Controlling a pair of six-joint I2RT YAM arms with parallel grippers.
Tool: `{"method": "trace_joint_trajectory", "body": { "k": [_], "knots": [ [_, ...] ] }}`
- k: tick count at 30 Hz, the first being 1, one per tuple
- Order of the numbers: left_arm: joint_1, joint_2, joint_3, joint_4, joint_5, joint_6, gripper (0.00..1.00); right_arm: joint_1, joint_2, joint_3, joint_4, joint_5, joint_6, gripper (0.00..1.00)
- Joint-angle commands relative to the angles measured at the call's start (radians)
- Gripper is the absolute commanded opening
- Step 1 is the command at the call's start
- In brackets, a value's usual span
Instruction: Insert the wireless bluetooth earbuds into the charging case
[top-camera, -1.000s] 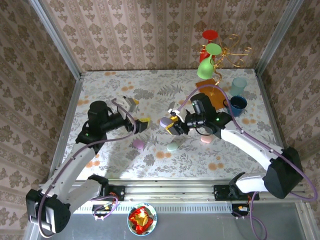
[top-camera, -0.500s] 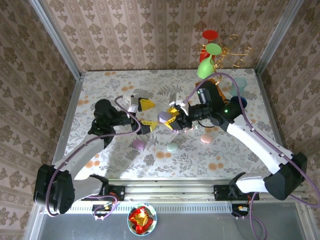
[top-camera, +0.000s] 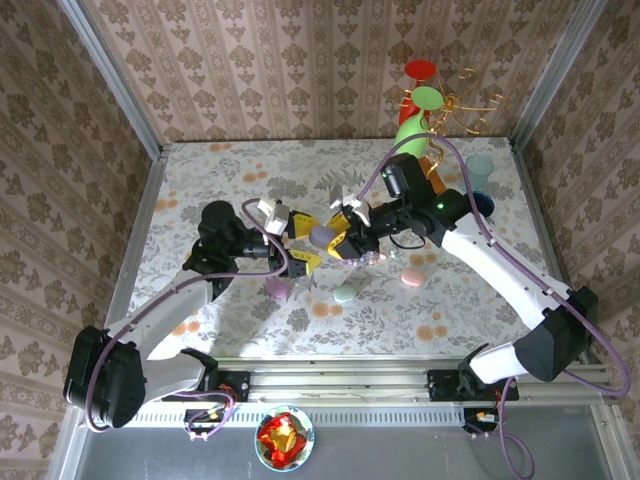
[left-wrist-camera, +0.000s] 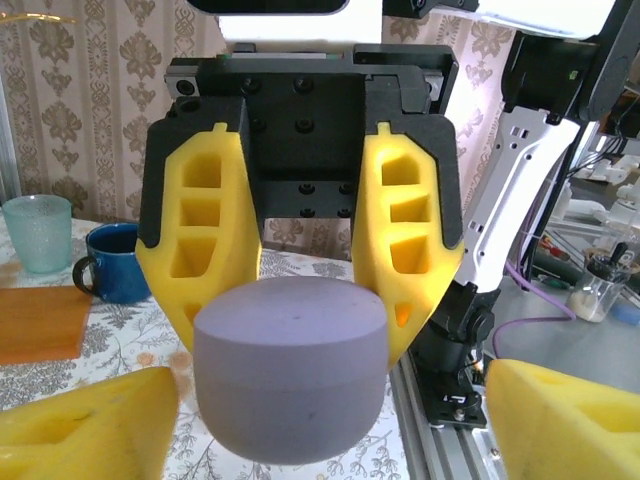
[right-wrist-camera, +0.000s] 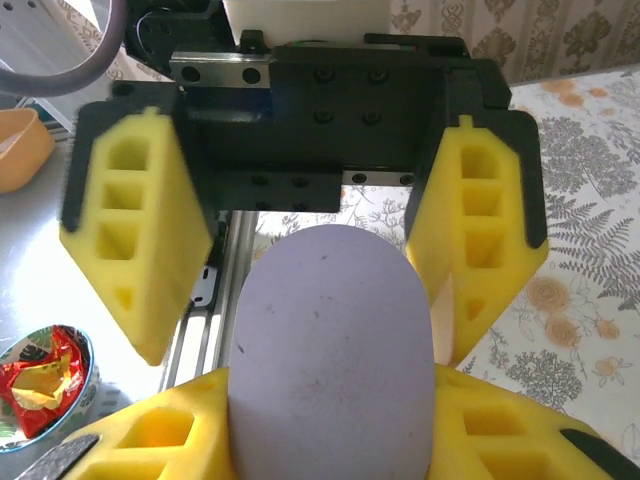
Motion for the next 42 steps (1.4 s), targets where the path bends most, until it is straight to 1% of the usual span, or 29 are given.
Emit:
{"method": "trace_joint_trajectory", "body": {
  "k": [1, 3, 5, 8, 20, 29, 32, 33, 39, 42],
  "knots": [
    [-0.011, -0.012, 0.046, -0.006, 0.029, -0.013, 0.71, 0.008, 0.0, 0.027, -0.053, -0.02, -0.039, 0.19],
    [-0.012, -0.013, 0.044, -0.006, 0.028, -0.016, 0.68, 0.008, -0.004, 0.024, -0.058, -0.011, -0.054, 0.18],
    [-0.012, -0.012, 0.045, -0.005, 0.029, -0.019, 0.63, 0.008, -0.003, 0.025, -0.058, -0.007, -0.06, 0.17],
    [-0.015, -0.011, 0.048, -0.01, 0.033, -0.018, 0.6, 0.008, 0.001, 0.034, -0.06, -0.009, -0.059, 0.17],
    [-0.017, -0.011, 0.048, -0.055, 0.023, 0.014, 0.62, 0.014, -0.015, 0.023, -0.018, -0.025, -0.05, 0.16],
    [-0.019, -0.015, 0.05, -0.068, 0.017, 0.017, 0.61, 0.015, -0.017, 0.024, -0.014, -0.02, -0.046, 0.15],
    [-0.019, -0.019, 0.048, -0.081, 0.01, 0.029, 0.66, 0.015, -0.026, 0.017, 0.009, -0.026, -0.037, 0.15],
    [-0.019, -0.02, 0.047, -0.082, 0.009, 0.03, 0.66, 0.015, -0.027, 0.018, 0.012, -0.027, -0.034, 0.15],
    [-0.019, -0.024, 0.048, -0.11, -0.002, 0.048, 0.66, 0.015, -0.021, 0.016, 0.01, -0.031, -0.036, 0.15],
    [-0.019, -0.027, 0.049, -0.109, -0.002, 0.048, 0.61, 0.017, -0.015, 0.018, -0.006, -0.026, -0.042, 0.14]
  ]
}}
